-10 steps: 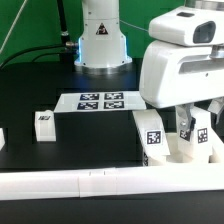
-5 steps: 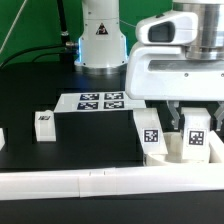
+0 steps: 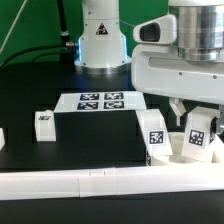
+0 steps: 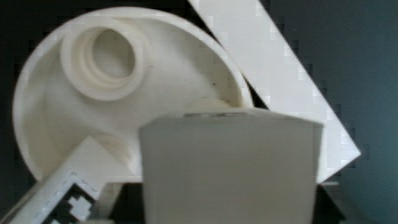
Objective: Assemble stool
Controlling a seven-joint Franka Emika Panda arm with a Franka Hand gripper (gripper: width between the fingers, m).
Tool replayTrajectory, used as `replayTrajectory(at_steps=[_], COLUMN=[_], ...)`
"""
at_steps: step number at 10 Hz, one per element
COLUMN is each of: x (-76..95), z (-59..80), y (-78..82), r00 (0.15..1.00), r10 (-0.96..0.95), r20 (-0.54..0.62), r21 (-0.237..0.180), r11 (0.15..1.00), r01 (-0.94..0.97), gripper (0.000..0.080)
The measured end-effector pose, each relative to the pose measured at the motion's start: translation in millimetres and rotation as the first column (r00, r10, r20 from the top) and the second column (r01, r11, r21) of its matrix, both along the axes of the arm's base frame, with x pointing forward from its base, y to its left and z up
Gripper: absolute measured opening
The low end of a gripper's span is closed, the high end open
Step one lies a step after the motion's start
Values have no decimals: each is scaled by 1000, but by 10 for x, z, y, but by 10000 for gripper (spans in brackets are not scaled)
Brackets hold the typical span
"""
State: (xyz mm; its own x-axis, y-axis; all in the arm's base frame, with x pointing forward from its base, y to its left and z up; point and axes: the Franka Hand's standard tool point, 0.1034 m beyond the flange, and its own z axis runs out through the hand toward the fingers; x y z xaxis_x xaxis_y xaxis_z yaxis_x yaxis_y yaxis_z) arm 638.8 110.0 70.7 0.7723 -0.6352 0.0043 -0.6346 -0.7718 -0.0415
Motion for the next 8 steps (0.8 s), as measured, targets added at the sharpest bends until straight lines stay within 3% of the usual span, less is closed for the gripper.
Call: replayTrajectory(at_steps=[2, 3, 5, 7, 8], x=[-1, -13, -34, -40, -42], z=[-14, -14, -15, -10, -4], y=[14, 6, 31, 18, 24], r00=[969, 919, 702, 580, 541], r10=[-247, -394, -711, -814, -841], r20=[13, 30, 34, 25, 12], r21=[9, 38, 110, 163, 168], r11=[969, 919, 701, 576, 535], r01=[247, 393, 705, 801, 828], gripper=[337, 337, 337, 337, 337])
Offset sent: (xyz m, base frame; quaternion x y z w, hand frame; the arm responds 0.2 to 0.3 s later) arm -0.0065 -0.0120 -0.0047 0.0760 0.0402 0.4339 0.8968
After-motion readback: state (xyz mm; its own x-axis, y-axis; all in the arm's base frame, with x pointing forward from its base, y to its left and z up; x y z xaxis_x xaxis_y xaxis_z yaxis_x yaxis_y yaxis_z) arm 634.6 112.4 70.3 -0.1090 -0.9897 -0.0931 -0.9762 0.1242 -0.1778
